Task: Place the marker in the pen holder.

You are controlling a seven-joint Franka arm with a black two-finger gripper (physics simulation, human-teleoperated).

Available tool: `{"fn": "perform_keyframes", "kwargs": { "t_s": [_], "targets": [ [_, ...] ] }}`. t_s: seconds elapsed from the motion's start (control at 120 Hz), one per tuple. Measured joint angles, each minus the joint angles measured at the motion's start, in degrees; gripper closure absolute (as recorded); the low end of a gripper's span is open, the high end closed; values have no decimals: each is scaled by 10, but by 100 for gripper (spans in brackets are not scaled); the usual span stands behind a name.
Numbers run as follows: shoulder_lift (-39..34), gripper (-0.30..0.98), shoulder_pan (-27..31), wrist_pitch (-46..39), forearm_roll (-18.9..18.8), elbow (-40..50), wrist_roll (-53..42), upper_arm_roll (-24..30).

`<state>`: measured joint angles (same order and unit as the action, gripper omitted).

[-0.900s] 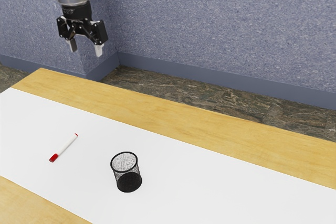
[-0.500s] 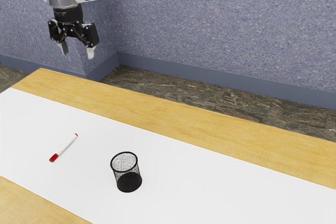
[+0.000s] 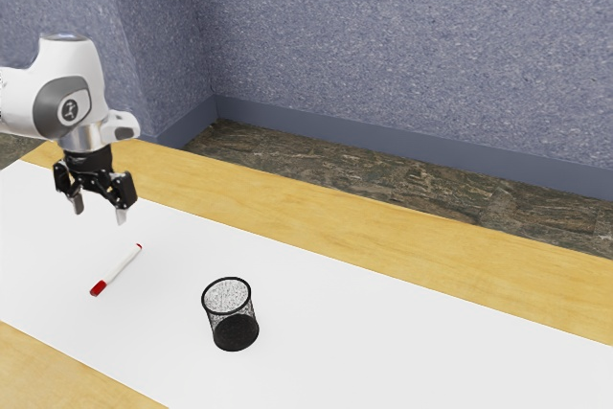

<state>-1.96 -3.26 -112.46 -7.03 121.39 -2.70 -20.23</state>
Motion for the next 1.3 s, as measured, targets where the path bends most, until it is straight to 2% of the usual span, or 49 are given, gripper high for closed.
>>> {"fn": "perform_keyframes", "kwargs": {
  "t_s": [0.283,0.425,0.525,0.717,0.933,1.3],
  "targets": [
    [30,0,-35,-173,-5,95,-100,-35],
    [39,0,-49,-219,-4,119,-144,-53],
    [53,0,-38,-238,-2,122,-168,-58],
    [97,0,-26,-258,41,109,-202,-60],
    [134,0,-27,-256,70,78,-226,-60],
    [193,1,-23,-225,95,15,-253,-67]
  ]
}}
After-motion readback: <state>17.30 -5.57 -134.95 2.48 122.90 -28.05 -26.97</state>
